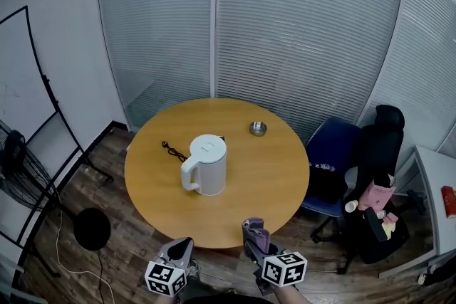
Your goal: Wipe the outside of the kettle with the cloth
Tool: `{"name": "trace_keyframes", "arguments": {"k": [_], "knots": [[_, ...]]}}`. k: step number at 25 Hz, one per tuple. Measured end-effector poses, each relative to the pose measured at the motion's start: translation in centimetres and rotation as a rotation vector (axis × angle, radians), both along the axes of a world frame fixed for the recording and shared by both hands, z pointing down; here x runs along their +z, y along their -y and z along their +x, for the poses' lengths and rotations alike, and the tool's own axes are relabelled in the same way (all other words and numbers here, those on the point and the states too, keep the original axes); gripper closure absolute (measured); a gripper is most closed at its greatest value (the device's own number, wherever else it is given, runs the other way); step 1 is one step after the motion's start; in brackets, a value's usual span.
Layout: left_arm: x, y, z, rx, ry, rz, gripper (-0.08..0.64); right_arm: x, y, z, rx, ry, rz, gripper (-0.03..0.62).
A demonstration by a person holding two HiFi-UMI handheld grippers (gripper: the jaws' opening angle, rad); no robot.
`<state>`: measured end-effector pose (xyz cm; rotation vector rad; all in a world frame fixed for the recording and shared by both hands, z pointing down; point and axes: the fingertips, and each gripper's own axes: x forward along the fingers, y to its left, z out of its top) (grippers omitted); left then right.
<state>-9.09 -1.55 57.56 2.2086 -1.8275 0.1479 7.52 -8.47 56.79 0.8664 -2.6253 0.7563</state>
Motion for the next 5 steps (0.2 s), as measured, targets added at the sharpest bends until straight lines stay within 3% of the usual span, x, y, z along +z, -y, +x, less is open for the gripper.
{"name": "trace_keyframes", "arguments": {"k": [5], "knots": [[-0.11, -0.22, -0.01, -0.002, 0.003, 0.0, 0.549, 0.03, -0.34, -0.04, -0.004, -0.001, -0.001, 0.485]]}}
